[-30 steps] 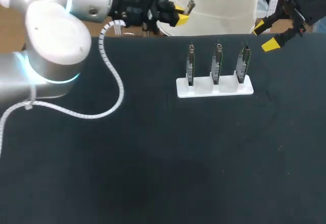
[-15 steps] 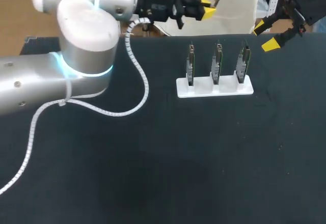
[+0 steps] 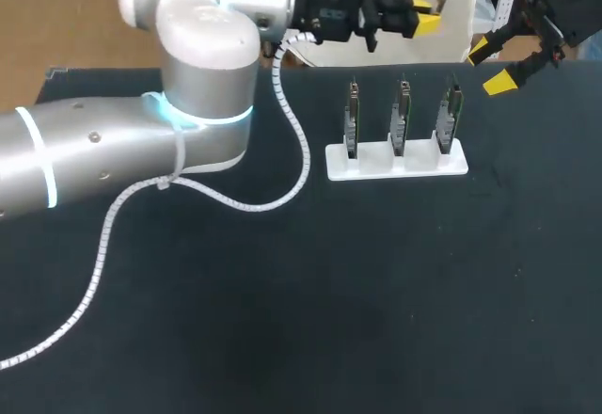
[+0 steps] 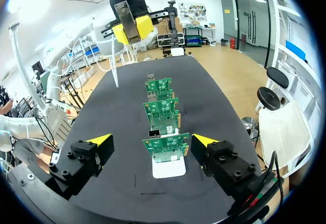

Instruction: Pick up the optical module with the left hand, and insert it into the network port with the right hand.

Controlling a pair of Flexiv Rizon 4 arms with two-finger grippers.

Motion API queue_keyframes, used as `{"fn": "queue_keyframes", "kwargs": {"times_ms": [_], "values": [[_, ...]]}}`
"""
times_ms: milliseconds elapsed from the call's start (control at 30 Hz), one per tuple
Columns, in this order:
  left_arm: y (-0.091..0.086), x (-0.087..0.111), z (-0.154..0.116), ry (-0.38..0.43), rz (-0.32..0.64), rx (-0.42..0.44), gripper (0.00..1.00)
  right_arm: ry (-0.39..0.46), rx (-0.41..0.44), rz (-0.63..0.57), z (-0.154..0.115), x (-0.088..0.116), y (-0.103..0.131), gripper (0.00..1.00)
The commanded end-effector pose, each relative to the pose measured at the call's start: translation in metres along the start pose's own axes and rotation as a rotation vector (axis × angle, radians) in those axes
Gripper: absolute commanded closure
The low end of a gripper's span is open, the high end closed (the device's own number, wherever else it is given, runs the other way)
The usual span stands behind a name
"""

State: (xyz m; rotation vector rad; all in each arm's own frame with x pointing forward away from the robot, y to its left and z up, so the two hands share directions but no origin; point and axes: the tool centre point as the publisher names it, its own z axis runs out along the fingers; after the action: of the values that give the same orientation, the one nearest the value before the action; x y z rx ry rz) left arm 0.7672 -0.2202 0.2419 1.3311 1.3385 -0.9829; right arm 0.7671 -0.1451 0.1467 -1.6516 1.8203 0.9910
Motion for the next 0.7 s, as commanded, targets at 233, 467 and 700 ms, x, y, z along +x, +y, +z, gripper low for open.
{"fn": "queue_keyframes", "kwargs": {"times_ms": [233,467,700], "values": [[0.006,0.013,0.029,-0.042,-0.051,0.043,1.0,0.0,0.007,-0.001,0.0,0.0,0.003,0.0],[0.003,0.016,0.034,-0.049,-0.07,0.037,1.0,0.0,0.007,-0.001,0.0,0.0,0.003,0.0],[-0.002,0.02,0.04,-0.066,-0.086,0.032,1.0,0.0,0.007,-0.001,0.0,0.0,0.003,0.0]]}}
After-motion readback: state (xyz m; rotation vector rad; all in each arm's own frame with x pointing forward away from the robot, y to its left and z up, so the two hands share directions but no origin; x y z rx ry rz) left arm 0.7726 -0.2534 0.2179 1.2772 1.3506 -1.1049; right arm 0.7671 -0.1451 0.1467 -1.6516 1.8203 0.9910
